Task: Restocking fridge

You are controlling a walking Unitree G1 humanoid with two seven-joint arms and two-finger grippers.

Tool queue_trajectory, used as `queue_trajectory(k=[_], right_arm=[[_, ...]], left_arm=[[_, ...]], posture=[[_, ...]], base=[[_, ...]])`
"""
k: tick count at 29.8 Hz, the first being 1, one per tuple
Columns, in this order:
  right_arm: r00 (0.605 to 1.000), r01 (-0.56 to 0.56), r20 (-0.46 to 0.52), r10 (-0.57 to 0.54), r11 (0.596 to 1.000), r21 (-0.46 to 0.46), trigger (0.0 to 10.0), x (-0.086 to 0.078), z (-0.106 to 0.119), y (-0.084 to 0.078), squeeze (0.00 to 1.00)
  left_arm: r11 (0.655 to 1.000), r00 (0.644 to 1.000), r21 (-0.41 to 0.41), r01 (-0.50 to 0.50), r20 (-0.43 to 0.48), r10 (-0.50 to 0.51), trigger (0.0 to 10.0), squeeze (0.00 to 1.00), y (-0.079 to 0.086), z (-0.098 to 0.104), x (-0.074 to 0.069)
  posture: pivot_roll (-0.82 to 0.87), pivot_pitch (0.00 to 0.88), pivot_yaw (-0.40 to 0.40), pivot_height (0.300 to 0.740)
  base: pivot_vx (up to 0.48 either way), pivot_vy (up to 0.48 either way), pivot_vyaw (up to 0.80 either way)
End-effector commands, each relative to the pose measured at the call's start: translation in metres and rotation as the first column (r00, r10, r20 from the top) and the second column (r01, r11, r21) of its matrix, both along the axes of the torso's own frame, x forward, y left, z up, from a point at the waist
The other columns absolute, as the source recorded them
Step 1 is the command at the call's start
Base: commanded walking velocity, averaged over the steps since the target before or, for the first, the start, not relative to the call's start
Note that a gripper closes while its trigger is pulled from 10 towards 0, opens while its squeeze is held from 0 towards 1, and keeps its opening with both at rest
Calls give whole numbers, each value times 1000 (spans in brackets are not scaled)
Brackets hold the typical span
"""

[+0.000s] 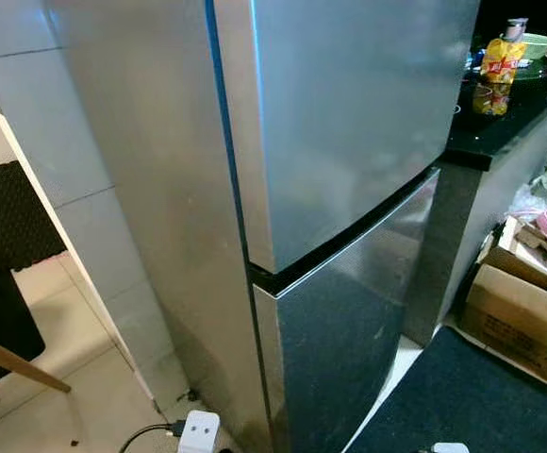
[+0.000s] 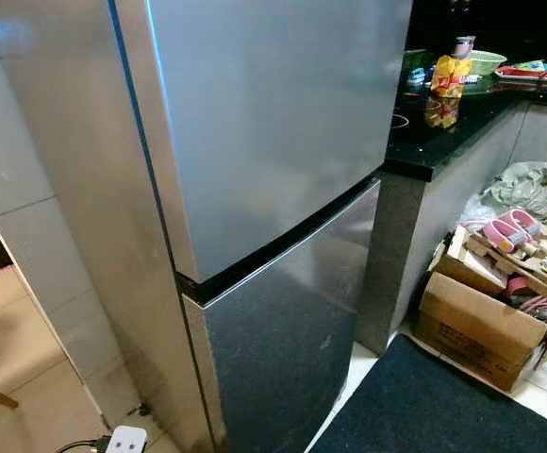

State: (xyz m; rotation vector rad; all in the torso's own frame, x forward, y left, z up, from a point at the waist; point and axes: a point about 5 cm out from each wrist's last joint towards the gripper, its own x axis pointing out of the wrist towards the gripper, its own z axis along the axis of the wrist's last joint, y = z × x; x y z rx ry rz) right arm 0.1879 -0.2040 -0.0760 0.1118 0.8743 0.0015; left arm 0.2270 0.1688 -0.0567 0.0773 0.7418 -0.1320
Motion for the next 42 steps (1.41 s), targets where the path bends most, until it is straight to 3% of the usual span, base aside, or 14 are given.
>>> queue_trajectory(k=[1,21,24,28,35,42], right_arm=[[1000,5,-3,-5,1000,1,10000,-4,-2,1,0],[1000,9,0,-9,1000,2,10000,-4,-2,1,0],[1000,11,-2,-11,1000,1,10000,-6,-3,0,0],[1000,14,-4,-14,1000,0,10000,-7,-3,-1,0],[1000,19,-5,-19,1000,-2,10000,-8,-3,-3,0],[1000,12,-4,-12,1000,-8,10000,-7,-2,-5,0]], left_arm=[[1000,1000,5,7,-18,-7,10000,0,2,-3,-5],[999,999,6,38,-21,-38,10000,0,0,-3,-4],[999,999,-13,40,-27,-41,10000,0,-2,-4,-5],[991,991,35,131,-38,-130,10000,0,-7,-5,-6],[993,993,34,110,-35,-109,10000,0,-7,-5,-6],[995,997,57,81,-24,-80,10000,0,-5,-3,-3]], posture=[[-40,27,77,740],[-43,32,84,740],[-45,38,85,740],[-49,42,88,740],[-50,46,88,740],[-56,48,76,740]], base=[[0,0,0],[0,352,0],[0,0,0],[0,-240,0],[0,-467,0],[0,0,0]])
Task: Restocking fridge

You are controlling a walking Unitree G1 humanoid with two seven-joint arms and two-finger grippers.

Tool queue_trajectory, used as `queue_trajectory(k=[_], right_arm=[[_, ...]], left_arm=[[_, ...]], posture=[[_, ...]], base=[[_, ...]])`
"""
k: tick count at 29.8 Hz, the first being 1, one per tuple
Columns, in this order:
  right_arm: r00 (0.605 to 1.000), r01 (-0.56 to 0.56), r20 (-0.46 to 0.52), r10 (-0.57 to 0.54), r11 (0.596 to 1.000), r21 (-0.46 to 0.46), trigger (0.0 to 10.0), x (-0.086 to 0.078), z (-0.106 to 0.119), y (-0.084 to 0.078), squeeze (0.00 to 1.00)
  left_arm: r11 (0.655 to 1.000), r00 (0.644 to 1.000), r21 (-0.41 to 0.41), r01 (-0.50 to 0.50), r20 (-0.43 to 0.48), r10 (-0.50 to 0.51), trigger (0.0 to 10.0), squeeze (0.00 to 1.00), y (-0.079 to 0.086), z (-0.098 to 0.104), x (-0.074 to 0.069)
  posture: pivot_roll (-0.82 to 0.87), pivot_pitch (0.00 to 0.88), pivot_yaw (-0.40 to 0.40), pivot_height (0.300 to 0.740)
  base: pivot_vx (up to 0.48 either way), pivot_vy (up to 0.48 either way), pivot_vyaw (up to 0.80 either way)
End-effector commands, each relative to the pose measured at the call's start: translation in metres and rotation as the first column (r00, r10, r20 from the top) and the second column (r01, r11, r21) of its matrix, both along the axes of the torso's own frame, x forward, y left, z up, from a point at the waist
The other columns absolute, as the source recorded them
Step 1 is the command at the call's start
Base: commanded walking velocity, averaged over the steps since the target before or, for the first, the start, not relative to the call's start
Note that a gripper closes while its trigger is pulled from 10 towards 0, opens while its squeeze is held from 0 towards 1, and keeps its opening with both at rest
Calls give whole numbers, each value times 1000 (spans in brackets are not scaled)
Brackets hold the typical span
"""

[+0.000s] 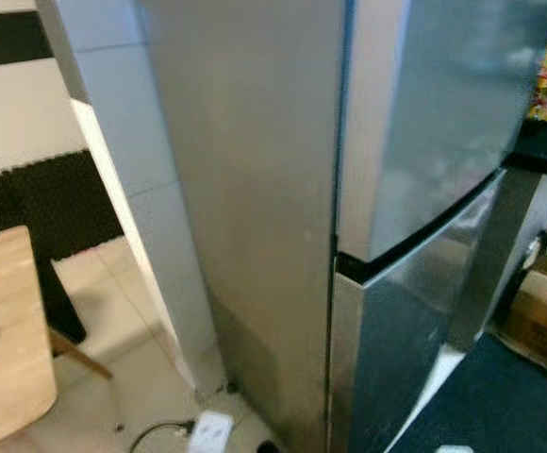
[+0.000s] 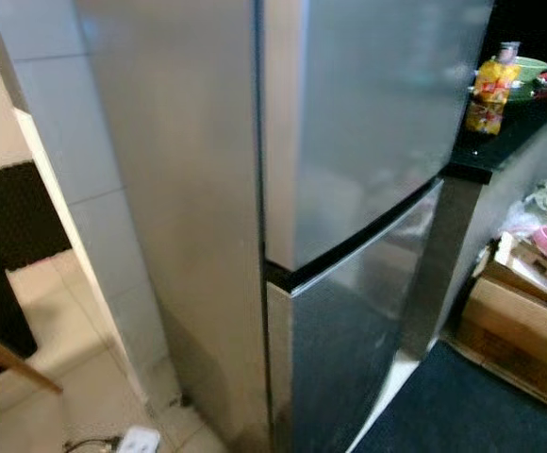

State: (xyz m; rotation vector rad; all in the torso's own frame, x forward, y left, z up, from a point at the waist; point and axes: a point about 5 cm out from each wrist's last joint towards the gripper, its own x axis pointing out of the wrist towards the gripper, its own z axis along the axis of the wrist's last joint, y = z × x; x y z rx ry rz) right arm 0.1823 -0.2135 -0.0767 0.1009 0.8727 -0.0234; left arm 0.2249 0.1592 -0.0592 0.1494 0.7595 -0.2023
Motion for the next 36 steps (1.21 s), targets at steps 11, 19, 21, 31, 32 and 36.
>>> queue_trajectory(k=[11,19,21,31,32,36], right_arm=[[998,-54,33,54,999,1,10000,14,7,4,0],[991,-127,42,128,992,-25,10000,27,14,1,0],[990,-131,49,133,991,-27,10000,31,16,1,0],[994,-103,30,104,995,-7,10000,26,13,2,0],[994,-103,30,104,995,-7,10000,26,13,2,0],[997,-76,13,75,997,10,10000,14,7,0,0]], left_arm=[[999,998,15,-39,51,38,10000,0,4,3,3],[996,989,5,-88,120,86,10000,0,5,8,6],[998,987,-5,-70,143,70,10000,0,3,10,8],[1000,986,14,-2,169,0,10000,0,1,15,14],[1000,986,14,-2,169,0,10000,0,1,15,14],[998,972,-2,-59,228,58,10000,0,7,23,21]], posture=[[-68,33,50,740],[-52,24,-21,740],[-48,24,-32,740],[-50,21,-3,740],[-50,21,-3,740],[-59,20,13,740]], base=[[0,0,0],[0,0,0],[0,0,0],[0,0,-688],[0,0,-769],[0,0,-769]])
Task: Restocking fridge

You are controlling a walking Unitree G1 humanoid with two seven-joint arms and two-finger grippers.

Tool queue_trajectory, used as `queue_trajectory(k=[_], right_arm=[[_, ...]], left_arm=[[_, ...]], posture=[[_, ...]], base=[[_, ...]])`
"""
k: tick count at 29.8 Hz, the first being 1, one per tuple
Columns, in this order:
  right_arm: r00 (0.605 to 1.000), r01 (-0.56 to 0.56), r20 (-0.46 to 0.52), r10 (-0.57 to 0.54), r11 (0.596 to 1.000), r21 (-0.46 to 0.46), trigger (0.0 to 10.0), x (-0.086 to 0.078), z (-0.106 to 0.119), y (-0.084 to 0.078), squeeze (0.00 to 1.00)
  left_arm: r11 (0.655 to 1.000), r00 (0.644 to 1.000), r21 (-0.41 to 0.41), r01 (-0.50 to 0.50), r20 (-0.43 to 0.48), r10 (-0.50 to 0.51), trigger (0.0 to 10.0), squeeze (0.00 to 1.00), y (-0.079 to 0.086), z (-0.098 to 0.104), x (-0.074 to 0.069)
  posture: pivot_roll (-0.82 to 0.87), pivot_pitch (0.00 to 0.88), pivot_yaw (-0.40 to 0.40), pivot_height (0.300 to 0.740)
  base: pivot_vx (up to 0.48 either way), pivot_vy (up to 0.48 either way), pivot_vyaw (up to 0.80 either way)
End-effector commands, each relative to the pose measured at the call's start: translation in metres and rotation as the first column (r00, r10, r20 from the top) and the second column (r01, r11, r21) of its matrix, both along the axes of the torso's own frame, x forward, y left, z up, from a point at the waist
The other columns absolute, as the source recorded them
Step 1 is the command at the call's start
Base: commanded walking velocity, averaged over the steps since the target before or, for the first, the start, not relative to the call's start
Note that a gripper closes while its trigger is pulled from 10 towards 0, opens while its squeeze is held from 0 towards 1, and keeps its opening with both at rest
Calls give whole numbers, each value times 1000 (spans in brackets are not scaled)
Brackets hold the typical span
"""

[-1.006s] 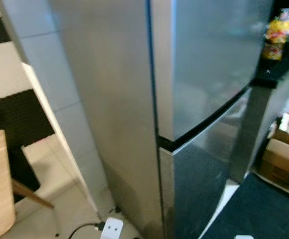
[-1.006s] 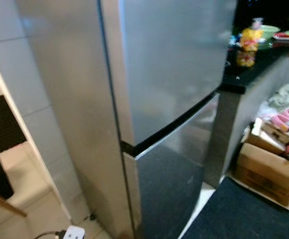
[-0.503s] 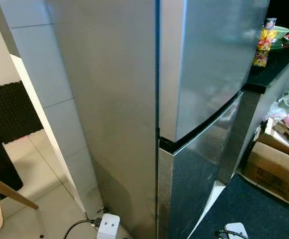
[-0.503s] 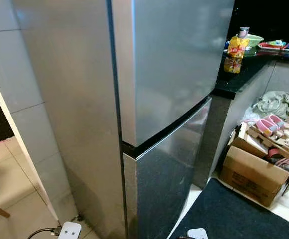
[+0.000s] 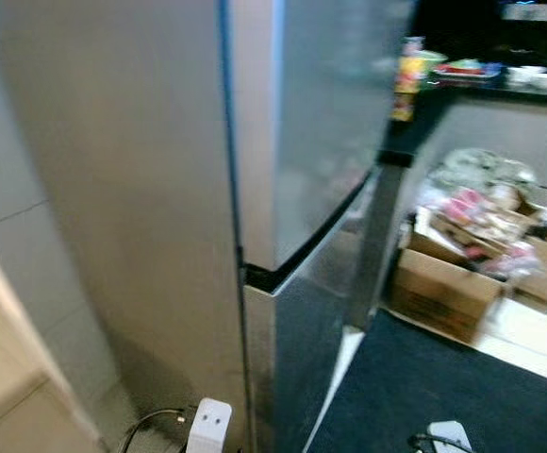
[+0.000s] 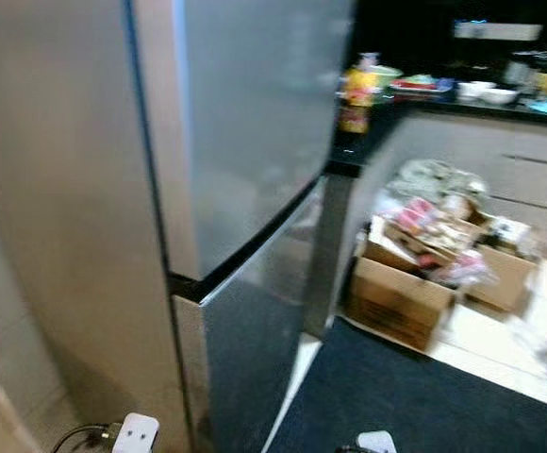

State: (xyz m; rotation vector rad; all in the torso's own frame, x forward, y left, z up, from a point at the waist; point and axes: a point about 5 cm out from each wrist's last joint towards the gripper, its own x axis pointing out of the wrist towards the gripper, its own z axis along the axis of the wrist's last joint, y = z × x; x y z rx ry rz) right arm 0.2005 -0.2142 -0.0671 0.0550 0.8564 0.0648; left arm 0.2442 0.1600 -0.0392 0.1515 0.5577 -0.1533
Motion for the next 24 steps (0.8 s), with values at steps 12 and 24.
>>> queue_trajectory(k=[12,24], right_arm=[[999,41,-20,-40,998,41,10000,-15,-7,-1,0],[999,46,-21,-45,998,44,10000,-16,-7,-2,0]], left_arm=[[996,991,19,-92,94,90,10000,0,19,8,1],[976,950,-22,-219,223,218,0,0,36,28,16]], posture=[[-56,33,19,740],[-54,37,15,740]], base=[[0,0,-64],[0,0,0]])
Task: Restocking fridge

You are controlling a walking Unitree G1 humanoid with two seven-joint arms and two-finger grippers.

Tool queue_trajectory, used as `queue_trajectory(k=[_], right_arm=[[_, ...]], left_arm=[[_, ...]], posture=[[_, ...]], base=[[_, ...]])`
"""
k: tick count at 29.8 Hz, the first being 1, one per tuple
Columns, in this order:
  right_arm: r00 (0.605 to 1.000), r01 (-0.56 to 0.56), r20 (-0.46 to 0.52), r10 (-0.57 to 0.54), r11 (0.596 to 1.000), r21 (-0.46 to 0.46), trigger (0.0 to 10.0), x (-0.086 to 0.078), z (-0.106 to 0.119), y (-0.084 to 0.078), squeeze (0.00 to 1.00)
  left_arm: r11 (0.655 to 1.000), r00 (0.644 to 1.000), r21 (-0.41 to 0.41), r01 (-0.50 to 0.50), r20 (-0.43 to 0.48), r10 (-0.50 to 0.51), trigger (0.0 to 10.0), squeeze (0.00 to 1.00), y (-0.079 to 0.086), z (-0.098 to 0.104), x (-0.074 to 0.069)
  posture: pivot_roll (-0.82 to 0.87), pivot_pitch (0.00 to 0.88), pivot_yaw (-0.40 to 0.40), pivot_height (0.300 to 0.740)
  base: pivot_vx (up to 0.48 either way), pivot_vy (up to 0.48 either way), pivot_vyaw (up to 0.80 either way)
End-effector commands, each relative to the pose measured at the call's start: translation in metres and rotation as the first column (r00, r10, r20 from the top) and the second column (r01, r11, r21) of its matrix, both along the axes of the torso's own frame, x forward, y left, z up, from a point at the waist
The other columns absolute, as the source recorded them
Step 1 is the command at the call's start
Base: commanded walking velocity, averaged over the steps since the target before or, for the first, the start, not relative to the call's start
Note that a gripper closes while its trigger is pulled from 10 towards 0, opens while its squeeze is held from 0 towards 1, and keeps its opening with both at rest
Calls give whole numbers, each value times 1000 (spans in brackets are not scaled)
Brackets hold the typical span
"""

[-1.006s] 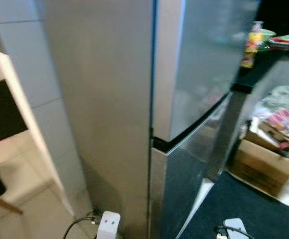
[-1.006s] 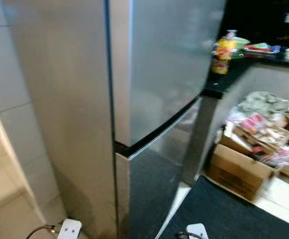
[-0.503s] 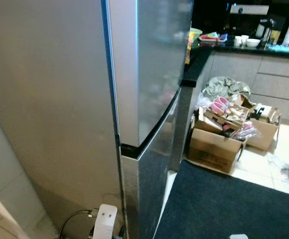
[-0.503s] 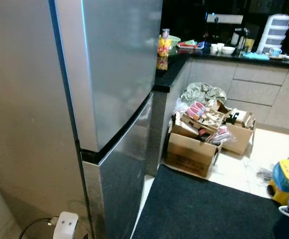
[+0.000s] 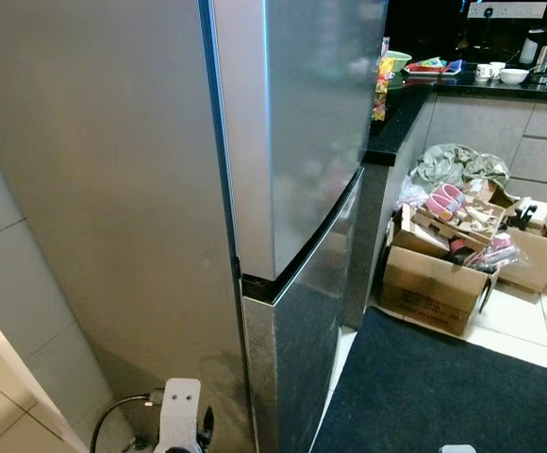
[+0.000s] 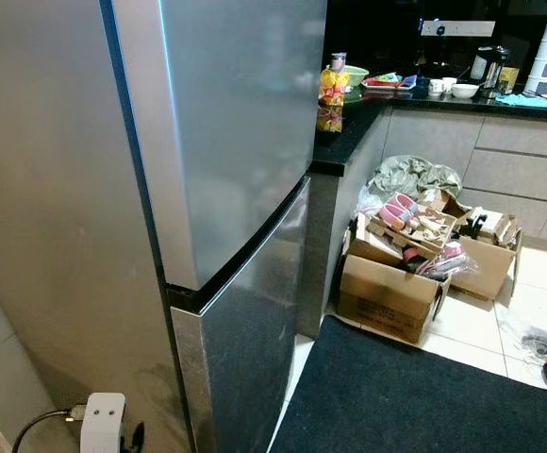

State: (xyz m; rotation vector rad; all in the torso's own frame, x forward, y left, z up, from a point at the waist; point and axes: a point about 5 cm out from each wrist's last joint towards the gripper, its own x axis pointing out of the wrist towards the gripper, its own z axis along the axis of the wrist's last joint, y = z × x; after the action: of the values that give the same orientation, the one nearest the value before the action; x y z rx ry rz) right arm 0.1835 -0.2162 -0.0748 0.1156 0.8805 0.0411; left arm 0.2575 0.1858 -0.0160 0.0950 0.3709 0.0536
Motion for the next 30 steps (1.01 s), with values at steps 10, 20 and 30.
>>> queue_trajectory(k=[10,20,30], right_arm=[[1000,-2,21,3,1000,-19,10000,6,5,-7,0],[999,8,31,-7,1000,-30,10000,9,7,-9,0],[999,16,37,-15,999,-31,10000,10,7,-6,0]], left_arm=[[975,966,-44,218,155,-209,5647,0,-26,29,26],[939,925,-41,341,189,-328,10000,0,-46,44,42],[904,895,-29,426,157,-417,10000,0,-63,51,55]], posture=[[-67,40,15,740],[-68,50,19,740],[-74,63,39,740]], base=[[0,0,0],[0,0,0],[0,0,0]])
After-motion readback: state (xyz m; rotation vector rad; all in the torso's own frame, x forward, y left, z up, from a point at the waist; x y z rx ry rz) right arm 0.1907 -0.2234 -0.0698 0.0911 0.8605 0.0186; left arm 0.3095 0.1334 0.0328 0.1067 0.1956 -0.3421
